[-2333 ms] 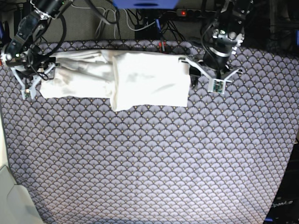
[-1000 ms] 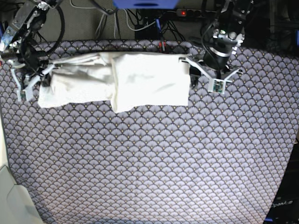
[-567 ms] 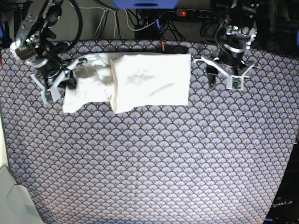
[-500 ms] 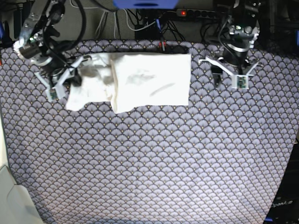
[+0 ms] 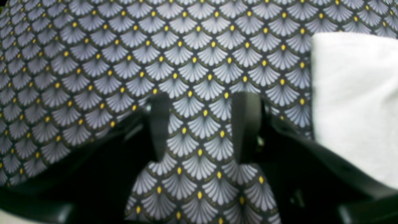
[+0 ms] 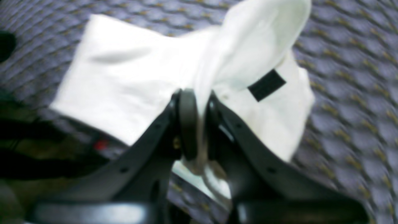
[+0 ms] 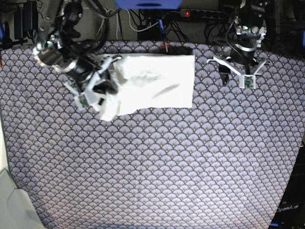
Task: Fold the T-shirt properly
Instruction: 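Grasp the folded end of the white shirt with the right gripper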
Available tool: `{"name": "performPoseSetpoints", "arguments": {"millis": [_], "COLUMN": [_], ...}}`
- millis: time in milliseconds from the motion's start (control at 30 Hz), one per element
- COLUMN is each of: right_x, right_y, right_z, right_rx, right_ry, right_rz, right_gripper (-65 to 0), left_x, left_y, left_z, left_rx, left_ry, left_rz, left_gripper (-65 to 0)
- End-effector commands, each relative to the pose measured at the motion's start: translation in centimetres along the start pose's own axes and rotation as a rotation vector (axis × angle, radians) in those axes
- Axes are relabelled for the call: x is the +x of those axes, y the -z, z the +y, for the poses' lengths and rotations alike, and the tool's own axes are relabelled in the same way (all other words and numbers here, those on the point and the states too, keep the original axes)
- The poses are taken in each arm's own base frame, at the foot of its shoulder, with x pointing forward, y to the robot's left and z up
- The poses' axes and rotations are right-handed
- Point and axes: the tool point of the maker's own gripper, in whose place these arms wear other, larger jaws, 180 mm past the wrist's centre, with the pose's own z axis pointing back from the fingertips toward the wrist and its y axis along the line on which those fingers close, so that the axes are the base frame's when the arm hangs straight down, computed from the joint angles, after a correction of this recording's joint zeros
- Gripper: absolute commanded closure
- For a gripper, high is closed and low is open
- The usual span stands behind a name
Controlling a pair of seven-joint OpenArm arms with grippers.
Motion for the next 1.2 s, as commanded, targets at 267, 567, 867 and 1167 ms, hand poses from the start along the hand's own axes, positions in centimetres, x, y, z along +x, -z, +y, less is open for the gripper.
{"name": "performPoseSetpoints", "arguments": {"millis": [267, 567, 867, 1167], "right_x": [2.6, 2.0, 1.6, 1.7], "right_y": [1.7, 4.5, 6.4, 8.0], "right_z": [5.4, 8.7, 11.4, 10.9], "right_rx": [0.164, 0.293, 0.390, 0.399], "right_ry": [-0.054, -0.069, -0.099, -0.096], "right_rz": [-0.087, -0.045, -0.006, 0.017], "right_gripper": [0.0, 0.0, 0.0, -2.7], "left_x": [1.0, -0.1, -1.1, -2.1], "left_y": [-0.4, -0.9, -1.7, -2.5], "left_z": [0.1, 0.2, 2.4, 4.0], "left_rx": [0.004, 0.005, 0.060, 0.101], "left_ry": [0.005, 0.007, 0.008, 0.011], "left_rz": [-0.039, -0.011, 0.014, 0.039], "left_gripper": [-31.2, -31.2, -31.2, -31.2]}}
